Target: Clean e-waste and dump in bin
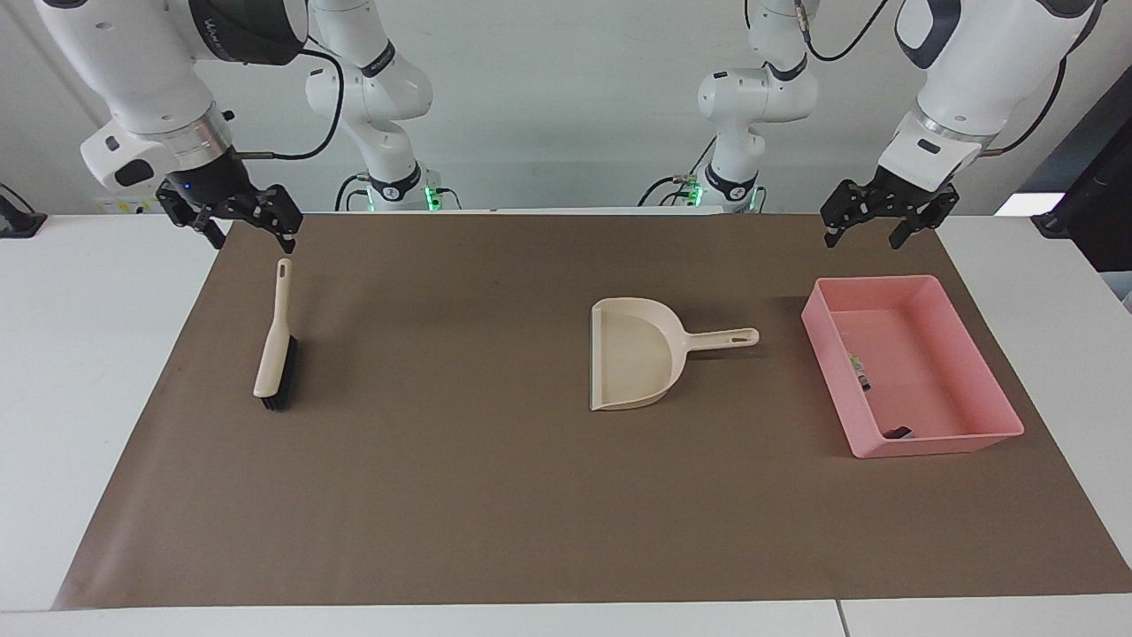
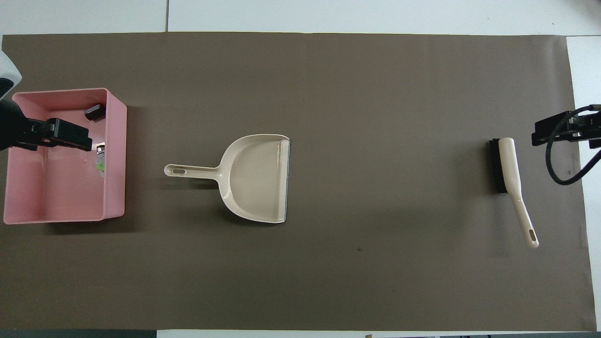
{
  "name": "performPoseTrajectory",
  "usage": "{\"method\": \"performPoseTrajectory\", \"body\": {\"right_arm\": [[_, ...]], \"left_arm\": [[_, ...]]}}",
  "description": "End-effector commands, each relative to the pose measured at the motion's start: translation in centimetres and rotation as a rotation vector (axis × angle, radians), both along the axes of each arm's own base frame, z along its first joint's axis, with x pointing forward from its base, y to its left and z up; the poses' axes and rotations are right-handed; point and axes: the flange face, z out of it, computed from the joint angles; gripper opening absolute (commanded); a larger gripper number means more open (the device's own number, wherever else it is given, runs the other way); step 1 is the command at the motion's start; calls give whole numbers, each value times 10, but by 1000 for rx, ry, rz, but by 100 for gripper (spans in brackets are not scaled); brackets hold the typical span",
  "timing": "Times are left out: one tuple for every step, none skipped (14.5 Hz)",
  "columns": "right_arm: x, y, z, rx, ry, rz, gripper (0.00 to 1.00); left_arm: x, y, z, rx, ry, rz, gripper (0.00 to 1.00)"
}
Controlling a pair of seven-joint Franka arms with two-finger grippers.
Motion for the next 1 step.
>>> {"method": "performPoseTrajectory", "body": {"right_arm": [[2, 5, 8, -7, -48, 30, 100]], "left_arm": [[-6, 5, -2, 13, -16, -8, 99]]}}
